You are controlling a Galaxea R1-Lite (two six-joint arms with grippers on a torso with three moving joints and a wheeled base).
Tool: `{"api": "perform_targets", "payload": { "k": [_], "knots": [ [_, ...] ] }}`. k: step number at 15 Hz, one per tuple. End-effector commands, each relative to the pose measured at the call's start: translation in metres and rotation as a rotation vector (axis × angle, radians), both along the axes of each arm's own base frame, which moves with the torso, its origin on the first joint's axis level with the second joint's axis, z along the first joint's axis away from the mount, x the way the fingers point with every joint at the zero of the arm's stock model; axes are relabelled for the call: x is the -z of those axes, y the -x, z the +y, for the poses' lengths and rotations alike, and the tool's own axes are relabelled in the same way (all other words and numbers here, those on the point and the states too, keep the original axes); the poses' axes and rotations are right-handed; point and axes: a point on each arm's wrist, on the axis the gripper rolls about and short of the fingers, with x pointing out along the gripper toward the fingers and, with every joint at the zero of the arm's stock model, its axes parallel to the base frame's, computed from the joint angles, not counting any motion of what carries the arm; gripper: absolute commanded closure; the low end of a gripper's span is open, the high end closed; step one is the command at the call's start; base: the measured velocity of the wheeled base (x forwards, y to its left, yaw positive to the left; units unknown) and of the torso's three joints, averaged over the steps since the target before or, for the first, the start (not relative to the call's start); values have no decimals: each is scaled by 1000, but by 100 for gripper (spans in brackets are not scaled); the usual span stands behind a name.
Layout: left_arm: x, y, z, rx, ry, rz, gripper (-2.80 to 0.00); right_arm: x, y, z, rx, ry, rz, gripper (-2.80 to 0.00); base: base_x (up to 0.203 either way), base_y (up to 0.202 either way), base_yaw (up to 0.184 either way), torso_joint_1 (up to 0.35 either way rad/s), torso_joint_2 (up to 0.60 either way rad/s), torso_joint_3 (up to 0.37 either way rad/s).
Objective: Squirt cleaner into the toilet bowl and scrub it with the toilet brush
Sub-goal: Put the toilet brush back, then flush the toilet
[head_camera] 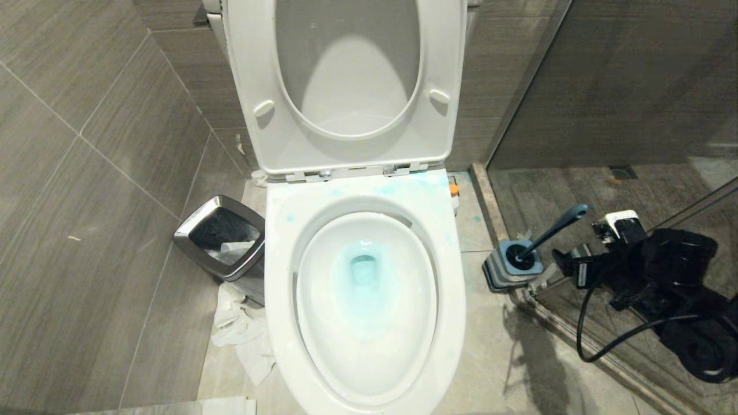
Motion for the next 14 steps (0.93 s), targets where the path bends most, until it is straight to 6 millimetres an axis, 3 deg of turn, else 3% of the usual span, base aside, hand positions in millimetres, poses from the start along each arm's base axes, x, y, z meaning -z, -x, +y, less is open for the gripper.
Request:
{"api": "perform_targets", "payload": {
  "k": [1, 2, 10, 14],
  "knots": [
    [0, 0, 0, 0, 1, 3, 0, -53, 45, 4, -27, -7, -168, -280, 0, 0, 0, 0, 0, 0],
    [0, 0, 0, 0, 1, 3, 0, -68, 56, 5, -34, -9, -221, 0, 0, 0, 0, 0, 0, 0],
    [0, 0, 0, -10, 19, 3, 0, -133, 127, 4, -50, 31, -464, 0, 0, 0, 0, 0, 0, 0],
    [0, 0, 0, -15, 49, 3, 0, -147, 183, 3, -46, 34, -521, 0, 0, 0, 0, 0, 0, 0]
  ]
}}
